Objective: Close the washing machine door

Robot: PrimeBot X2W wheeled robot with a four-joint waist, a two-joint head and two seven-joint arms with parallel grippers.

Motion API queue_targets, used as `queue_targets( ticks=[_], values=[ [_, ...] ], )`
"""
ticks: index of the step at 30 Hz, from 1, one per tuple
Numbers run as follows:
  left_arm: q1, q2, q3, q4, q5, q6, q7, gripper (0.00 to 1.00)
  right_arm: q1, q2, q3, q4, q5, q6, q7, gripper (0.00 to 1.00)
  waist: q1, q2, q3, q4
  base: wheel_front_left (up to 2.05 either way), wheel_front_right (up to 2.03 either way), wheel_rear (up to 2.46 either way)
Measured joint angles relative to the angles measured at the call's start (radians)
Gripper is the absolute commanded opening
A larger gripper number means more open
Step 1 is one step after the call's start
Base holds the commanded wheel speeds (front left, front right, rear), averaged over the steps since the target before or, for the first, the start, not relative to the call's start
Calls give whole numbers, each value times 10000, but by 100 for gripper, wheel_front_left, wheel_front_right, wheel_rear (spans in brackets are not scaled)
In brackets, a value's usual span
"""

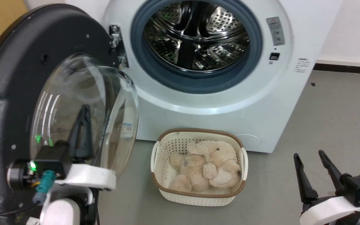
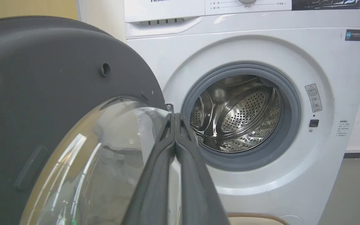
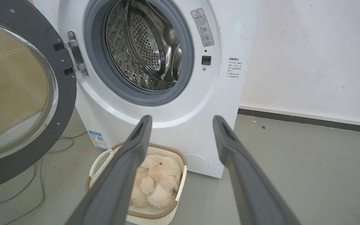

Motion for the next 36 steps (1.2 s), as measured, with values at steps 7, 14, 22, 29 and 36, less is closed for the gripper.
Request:
queue_targets(
  ticks=[7, 14, 22, 29, 36],
  values=[
    [-722, 40, 362, -372, -349, -332, -163, 0, -4, 0, -194, 19, 67, 0, -171, 100, 0, 0, 85, 444, 0, 0, 0],
    [-1353, 38, 836, -740, -811, -539, -314, 0, -29, 2, -351, 59, 82, 0, -286, 100, 0, 0, 163, 956, 0, 0, 0],
    [-1898, 48, 1319, -1034, -1607, -696, -470, 0, -30, 2, -558, 153, 171, 0, -470, 100, 0, 0, 187, 1592, 0, 0, 0],
    [-2205, 355, 1912, -1062, -2525, -788, -598, 0, -30, 2, -727, 261, 259, 0, -610, 100, 0, 0, 207, 2119, 0, 0, 0],
    [-2342, 479, 3081, -859, -4094, -821, -368, 0, -66, 2, -803, 349, 263, 0, -779, 100, 0, 0, 327, 2490, 0, 0, 0]
  ],
)
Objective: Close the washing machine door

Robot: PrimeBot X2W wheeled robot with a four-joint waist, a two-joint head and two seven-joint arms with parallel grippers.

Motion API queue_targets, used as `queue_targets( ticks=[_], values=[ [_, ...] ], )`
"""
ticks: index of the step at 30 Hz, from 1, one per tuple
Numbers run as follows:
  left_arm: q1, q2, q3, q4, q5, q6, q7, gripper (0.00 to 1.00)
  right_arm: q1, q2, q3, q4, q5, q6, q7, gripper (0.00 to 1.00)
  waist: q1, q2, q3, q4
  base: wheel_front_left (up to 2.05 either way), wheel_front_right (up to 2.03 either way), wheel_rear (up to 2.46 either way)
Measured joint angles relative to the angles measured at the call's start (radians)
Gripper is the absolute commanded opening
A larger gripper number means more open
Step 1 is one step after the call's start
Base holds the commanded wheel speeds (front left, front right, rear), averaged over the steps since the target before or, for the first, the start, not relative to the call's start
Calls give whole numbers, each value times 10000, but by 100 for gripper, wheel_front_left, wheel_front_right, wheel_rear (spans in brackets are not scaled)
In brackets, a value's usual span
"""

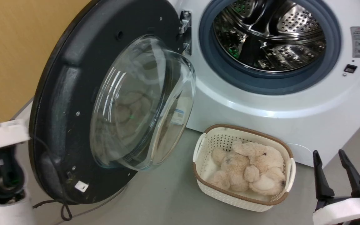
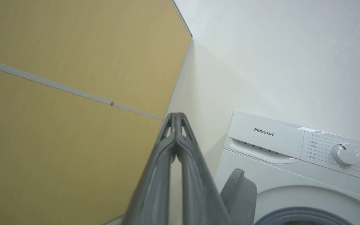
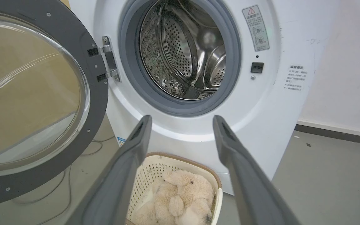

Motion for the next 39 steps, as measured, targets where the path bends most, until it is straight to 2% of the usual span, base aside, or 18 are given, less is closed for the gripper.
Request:
queue_targets(
  ticks=[11, 19, 29, 39],
  values=[
    [17, -58, 1841, 1204, -2742, 36, 577, 0, -88, 0, -242, 79, 12, 0, -196, 100, 0, 0, 210, 492, 0, 0, 0],
    [634, -161, 2483, 2615, -4328, -107, 1453, 0, -134, 0, -483, 167, 58, 0, -362, 100, 0, 0, 285, 819, 0, 0, 0],
    [1085, -334, 1983, 4230, -6569, -370, 3603, 0, -176, 0, -709, 228, 58, 0, -573, 100, 0, 0, 446, 1248, 0, 0, 0],
    [1699, -403, 765, 3939, -8778, -485, 5494, 0, -225, 2, -905, 301, 59, 0, -790, 100, 0, 0, 578, 1600, 0, 0, 0]
  ],
)
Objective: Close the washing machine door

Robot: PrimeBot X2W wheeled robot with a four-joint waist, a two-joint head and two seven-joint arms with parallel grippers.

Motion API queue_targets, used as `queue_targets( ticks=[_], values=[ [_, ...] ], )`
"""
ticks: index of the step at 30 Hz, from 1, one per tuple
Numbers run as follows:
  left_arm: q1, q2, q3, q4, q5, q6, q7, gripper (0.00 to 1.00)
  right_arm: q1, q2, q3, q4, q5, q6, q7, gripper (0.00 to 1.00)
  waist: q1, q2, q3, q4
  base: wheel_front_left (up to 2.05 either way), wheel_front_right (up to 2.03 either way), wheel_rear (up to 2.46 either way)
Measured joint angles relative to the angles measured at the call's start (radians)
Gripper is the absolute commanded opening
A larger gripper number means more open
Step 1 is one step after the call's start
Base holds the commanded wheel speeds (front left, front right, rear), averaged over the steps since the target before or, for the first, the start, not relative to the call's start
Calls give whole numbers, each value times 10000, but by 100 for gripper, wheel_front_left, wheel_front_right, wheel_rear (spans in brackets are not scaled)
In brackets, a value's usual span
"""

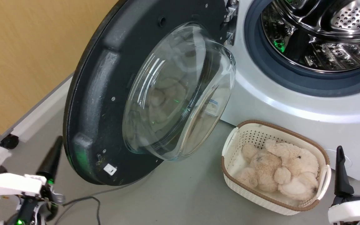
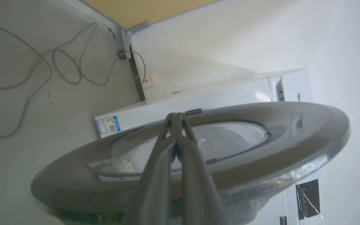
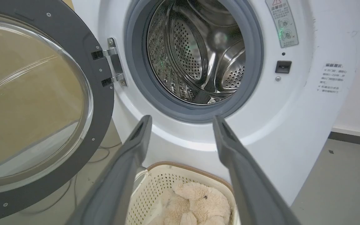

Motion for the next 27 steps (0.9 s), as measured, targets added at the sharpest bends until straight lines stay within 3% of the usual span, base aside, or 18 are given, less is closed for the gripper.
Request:
queue_targets(
  ticks=[11, 27],
  values=[
    [868, 65, -1567, -1329, -1643, -81, 1486, 0, -102, 2, -174, 98, 23, 0, -169, 100, 0, 0, 29, 79, 0, 0, 0],
    [1559, 336, -4594, -2656, -1473, -88, 2080, 0, -179, 8, -150, 184, 56, 0, -176, 100, 0, 0, -83, -858, 0, 0, 0]
  ],
)
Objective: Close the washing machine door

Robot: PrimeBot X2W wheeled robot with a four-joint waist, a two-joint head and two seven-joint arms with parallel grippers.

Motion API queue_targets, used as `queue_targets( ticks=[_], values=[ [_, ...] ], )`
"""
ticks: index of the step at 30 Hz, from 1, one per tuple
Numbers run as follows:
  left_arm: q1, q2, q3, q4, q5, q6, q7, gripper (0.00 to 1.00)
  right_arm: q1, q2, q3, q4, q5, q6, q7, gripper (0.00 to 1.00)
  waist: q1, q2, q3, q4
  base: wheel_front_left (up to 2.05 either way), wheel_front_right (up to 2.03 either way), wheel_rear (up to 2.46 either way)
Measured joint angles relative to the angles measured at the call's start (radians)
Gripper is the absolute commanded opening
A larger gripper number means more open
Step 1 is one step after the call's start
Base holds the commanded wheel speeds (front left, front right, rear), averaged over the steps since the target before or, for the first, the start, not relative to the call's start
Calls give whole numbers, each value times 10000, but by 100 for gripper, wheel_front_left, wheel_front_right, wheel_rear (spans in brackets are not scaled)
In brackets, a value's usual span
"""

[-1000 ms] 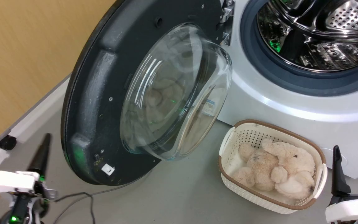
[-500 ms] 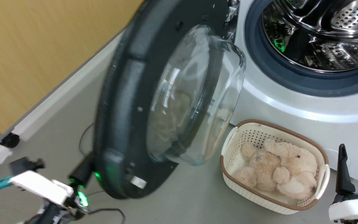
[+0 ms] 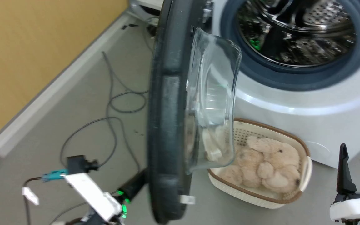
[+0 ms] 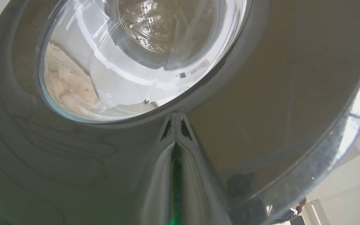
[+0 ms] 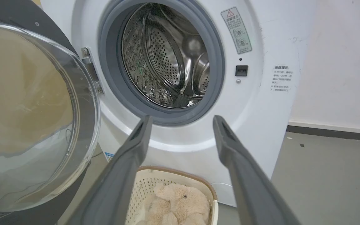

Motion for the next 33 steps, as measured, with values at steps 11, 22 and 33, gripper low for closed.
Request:
queue_targets(
  ticks=[11, 22, 33],
  values=[
    [-453, -192, -1933, -27, 50, 0, -690, 0, -44, 6, -67, 69, 59, 0, -2, 100, 0, 0, 115, -1293, 0, 0, 0],
    [-1523, -387, -3586, 834, 399, 0, -2525, 0, -275, 10, 142, 138, 226, 0, 0, 100, 0, 0, 276, -2469, 0, 0, 0],
    [-2445, -502, -4648, 2535, 299, 0, -4334, 0, -375, 10, 150, 188, 316, 0, -2, 100, 0, 0, 513, -3410, 0, 0, 0]
  ],
)
